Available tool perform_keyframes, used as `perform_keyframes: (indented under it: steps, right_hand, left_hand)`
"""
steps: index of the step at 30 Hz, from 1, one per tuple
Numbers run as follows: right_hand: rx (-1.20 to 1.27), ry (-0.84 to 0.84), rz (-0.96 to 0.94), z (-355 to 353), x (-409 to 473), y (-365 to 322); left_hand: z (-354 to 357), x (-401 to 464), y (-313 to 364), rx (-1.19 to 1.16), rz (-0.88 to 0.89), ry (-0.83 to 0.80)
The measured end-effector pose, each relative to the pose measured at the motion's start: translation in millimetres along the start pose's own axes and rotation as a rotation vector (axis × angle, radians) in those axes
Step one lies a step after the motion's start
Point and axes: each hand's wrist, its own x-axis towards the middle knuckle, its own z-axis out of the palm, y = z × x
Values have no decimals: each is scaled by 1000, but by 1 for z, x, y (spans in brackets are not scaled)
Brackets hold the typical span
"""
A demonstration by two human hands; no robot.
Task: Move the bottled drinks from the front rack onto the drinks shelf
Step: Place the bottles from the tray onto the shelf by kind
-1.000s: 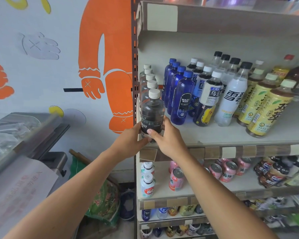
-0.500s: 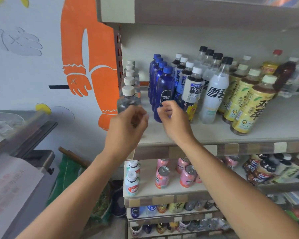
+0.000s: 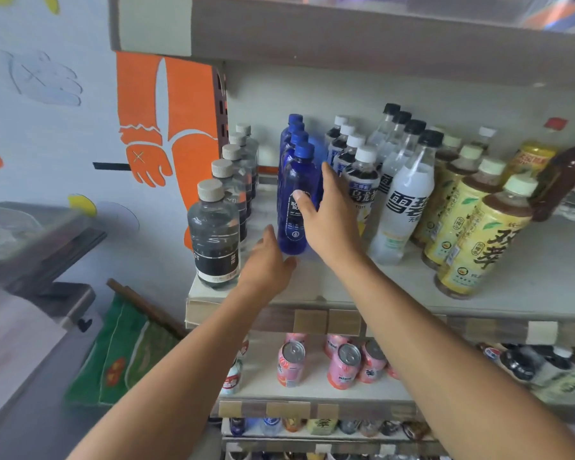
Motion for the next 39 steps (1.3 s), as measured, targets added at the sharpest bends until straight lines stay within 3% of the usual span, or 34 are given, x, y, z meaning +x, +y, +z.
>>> perform_keyframes:
  steps: [7, 24, 28, 33, 39]
  right_hand:
    - [-91, 4, -23, 9, 24, 4]
    - [-185, -12, -54, 6, 31, 2]
    - [-304, -45, -143, -8, 23, 1]
    - [-559, -103, -261, -29, 9, 10]
    - [-914, -130, -381, -59, -8, 16]
  left_hand:
    - [5, 25, -7, -179, -19, 62]
    - [13, 27, -7, -32, -3, 104]
    - [12, 19, -3, 118, -2, 142]
    - [9, 2, 5, 473, 175, 189]
    - [5, -11, 19, 708, 308, 264]
